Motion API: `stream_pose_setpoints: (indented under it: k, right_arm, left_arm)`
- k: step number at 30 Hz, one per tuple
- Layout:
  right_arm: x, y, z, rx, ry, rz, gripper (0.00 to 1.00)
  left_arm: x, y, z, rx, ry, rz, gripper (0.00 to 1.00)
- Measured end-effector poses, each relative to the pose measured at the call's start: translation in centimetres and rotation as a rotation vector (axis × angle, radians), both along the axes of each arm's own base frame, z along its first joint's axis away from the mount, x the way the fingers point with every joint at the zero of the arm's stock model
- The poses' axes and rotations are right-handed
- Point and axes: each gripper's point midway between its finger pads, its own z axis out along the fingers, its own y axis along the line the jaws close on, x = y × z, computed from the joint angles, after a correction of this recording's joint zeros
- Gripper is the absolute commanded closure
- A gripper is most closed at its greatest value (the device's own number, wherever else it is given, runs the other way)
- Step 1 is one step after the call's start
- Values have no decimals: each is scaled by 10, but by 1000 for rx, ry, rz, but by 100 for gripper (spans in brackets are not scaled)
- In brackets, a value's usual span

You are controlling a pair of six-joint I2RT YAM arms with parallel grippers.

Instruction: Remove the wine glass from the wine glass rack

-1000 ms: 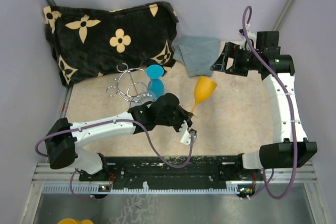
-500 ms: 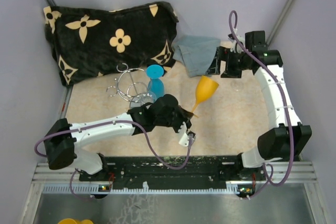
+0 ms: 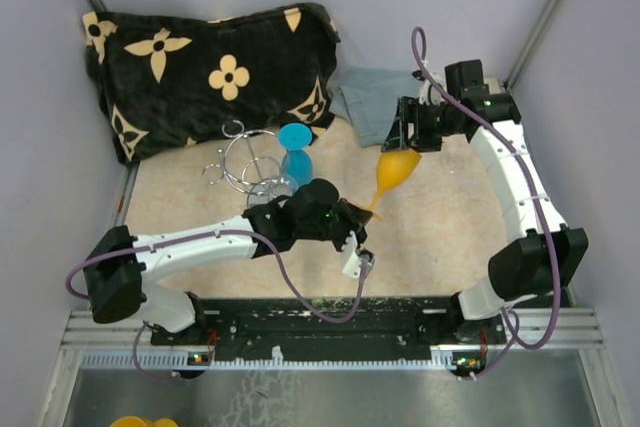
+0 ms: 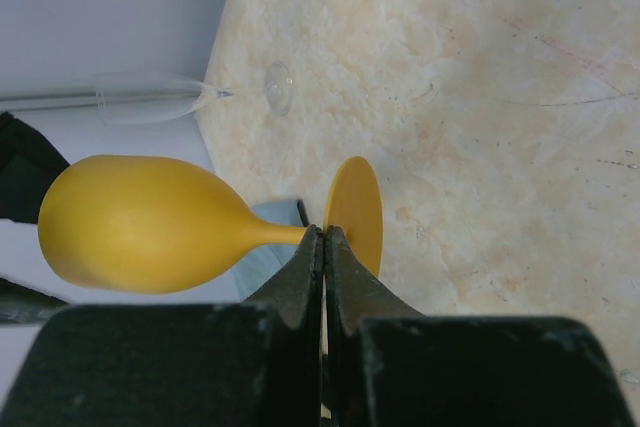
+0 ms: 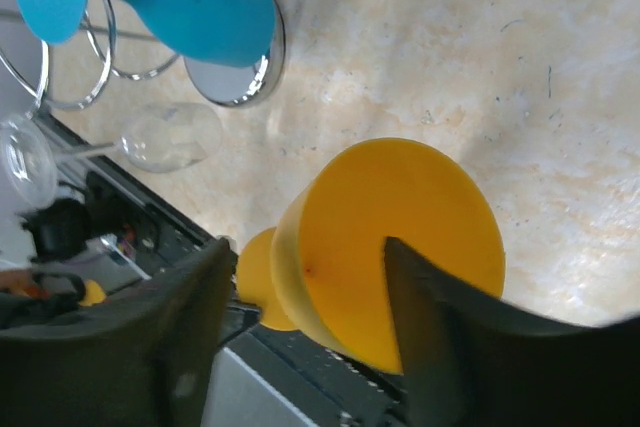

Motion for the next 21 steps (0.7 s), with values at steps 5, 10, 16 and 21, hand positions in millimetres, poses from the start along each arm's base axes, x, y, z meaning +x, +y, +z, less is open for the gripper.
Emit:
stream_pose_setpoints:
  k: [5,10,16,21]
  right_arm:
    - [-1,7,-5,-2,5,44,100]
    - [-6,13,0,33,21,60,100]
    - [12,-13,54,-19,-124,-41,100]
    - [43,-72,124,-87,-351,-274,100]
  left_arm:
    - [0,2,-5,13,-2,2,100]
    - [2,4,-7,16,-6,23,62]
    - [23,-6,20,-70,15,151,44]
    - [43,-30,72,-215,106,269,43]
